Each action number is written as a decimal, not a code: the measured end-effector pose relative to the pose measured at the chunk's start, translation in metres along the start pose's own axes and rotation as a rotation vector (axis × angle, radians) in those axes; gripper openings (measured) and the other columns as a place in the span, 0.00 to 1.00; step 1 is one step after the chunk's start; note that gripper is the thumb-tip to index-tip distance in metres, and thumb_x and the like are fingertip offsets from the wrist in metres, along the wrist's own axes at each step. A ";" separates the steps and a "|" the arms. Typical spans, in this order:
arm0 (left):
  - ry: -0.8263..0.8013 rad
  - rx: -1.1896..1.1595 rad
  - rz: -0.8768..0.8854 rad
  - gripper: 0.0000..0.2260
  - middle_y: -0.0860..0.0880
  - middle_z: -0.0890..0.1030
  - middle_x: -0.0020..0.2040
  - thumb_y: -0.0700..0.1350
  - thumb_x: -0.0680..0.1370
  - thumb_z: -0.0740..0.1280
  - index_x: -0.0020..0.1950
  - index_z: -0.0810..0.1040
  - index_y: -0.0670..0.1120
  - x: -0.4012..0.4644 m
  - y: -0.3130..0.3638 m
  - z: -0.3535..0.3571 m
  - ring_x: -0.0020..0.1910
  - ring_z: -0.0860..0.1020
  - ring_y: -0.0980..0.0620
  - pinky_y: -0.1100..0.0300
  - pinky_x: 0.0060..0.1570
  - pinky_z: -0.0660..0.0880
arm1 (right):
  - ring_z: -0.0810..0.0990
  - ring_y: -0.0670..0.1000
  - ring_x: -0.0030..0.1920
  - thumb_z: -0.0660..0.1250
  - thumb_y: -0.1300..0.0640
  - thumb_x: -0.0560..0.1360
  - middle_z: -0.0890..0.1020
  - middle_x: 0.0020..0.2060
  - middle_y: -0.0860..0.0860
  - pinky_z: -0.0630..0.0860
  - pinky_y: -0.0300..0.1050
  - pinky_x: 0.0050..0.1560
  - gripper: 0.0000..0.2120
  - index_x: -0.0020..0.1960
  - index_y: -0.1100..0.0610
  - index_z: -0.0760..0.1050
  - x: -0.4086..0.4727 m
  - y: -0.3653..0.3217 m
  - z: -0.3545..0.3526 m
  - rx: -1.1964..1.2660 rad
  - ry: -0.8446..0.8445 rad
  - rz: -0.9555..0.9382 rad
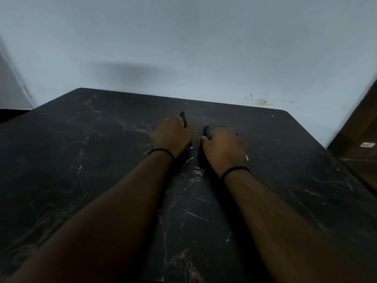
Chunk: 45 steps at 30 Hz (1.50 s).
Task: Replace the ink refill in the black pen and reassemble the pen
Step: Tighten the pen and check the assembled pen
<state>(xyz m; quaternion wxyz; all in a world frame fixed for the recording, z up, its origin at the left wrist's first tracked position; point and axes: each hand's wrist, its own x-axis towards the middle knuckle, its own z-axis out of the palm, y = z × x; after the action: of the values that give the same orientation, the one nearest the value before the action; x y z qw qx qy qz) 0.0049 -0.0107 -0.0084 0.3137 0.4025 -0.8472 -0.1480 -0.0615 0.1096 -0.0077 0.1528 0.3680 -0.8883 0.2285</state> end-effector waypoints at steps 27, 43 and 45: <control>0.187 -0.618 0.239 0.24 0.50 0.74 0.35 0.62 0.80 0.49 0.44 0.75 0.46 -0.021 0.025 -0.007 0.35 0.73 0.53 0.58 0.36 0.69 | 0.77 0.43 0.35 0.63 0.48 0.80 0.79 0.35 0.46 0.75 0.45 0.34 0.04 0.48 0.47 0.73 0.001 0.021 -0.003 0.643 0.152 -0.166; 0.160 -0.639 0.144 0.22 0.47 0.71 0.29 0.49 0.84 0.53 0.30 0.64 0.51 -0.011 0.015 -0.004 0.31 0.71 0.45 0.49 0.34 0.69 | 0.78 0.53 0.34 0.56 0.45 0.82 0.79 0.32 0.50 0.78 0.54 0.40 0.17 0.43 0.53 0.76 -0.004 0.002 -0.017 0.270 -0.060 -0.224; 0.153 -0.646 0.139 0.22 0.47 0.70 0.29 0.49 0.84 0.53 0.29 0.64 0.51 -0.011 0.015 -0.005 0.32 0.74 0.41 0.47 0.35 0.71 | 0.79 0.53 0.33 0.56 0.44 0.82 0.80 0.32 0.51 0.79 0.54 0.40 0.18 0.42 0.54 0.76 -0.003 0.001 -0.019 0.270 -0.067 -0.209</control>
<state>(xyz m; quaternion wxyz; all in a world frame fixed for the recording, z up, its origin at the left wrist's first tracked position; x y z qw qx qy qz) 0.0040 0.0073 -0.0017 0.4972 0.2334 -0.7558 -0.3564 -0.0583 0.1217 0.0063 0.0951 0.4831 -0.8110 0.3160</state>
